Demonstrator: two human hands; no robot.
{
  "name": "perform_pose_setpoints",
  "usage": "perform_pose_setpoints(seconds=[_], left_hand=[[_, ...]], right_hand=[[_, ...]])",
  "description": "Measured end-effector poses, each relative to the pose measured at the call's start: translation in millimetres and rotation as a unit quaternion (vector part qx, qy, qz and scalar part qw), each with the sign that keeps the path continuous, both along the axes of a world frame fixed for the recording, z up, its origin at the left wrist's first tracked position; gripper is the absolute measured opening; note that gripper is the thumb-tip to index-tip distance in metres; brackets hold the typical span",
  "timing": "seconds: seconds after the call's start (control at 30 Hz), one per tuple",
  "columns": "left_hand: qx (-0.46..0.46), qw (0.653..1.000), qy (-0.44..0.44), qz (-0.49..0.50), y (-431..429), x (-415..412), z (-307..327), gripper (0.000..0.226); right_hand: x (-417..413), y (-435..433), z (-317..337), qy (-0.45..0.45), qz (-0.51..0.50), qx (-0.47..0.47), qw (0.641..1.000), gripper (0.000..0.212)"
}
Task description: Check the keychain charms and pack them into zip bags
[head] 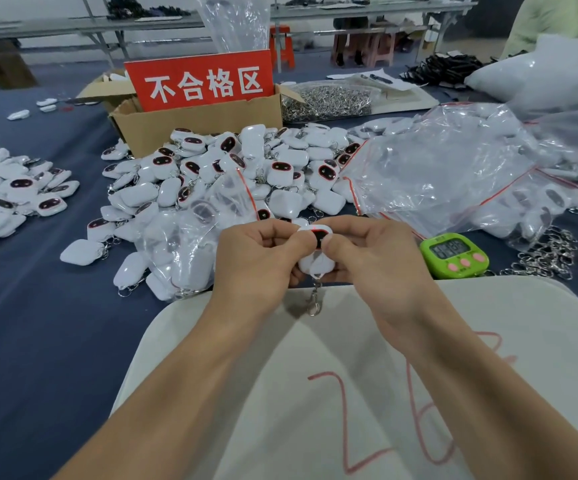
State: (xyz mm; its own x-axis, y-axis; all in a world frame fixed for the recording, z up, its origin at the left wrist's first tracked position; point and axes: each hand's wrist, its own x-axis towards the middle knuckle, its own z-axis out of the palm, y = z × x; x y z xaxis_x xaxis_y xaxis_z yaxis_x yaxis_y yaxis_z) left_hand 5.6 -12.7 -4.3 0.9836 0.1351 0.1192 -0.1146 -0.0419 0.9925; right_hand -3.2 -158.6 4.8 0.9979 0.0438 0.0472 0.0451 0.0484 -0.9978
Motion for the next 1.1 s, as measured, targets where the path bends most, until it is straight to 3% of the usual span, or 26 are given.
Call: perform_pose_setpoints(seconds=[0.27, 0.6, 0.77, 0.83, 0.9, 1.0, 1.1], left_hand=[[0.011, 0.999, -0.032, -0.032, -0.1, -4.5, -2.1, 0.008], [0.059, 0.997, -0.018, -0.037, -0.9, -7.6, -2.5, 0.014], [0.206, 0.97, -0.131, 0.015, -2.5, -14.3, -3.6, 0.033], [0.226, 0.964, -0.141, 0.01, -3.5, -14.9, -3.5, 0.035], [0.236, 0.961, -0.143, 0.012, -4.0, -14.7, -1.5, 0.035], [0.222, 0.965, -0.139, 0.013, -3.4, -13.9, -2.1, 0.03], [0.15, 0.982, -0.113, 0.015, -2.1, -9.8, -5.3, 0.038]], right_hand=[[0.0, -3.4, 3.8, 0.004, 0.015, -0.004, 1.0, 0.034], [1.5, -6.3, 0.5, -0.021, -0.014, -0.12, 0.992, 0.029], [-2.4, -2.4, 3.6, -0.114, -0.035, -0.205, 0.971, 0.036], [-4.1, -2.8, 4.5, -0.139, -0.051, -0.241, 0.959, 0.046], [-3.6, -3.6, 3.3, -0.152, -0.079, -0.259, 0.951, 0.038], [-3.0, -3.5, 5.7, -0.175, -0.122, -0.242, 0.947, 0.035], [-0.7, -6.1, 10.2, -0.176, -0.125, -0.169, 0.962, 0.037]])
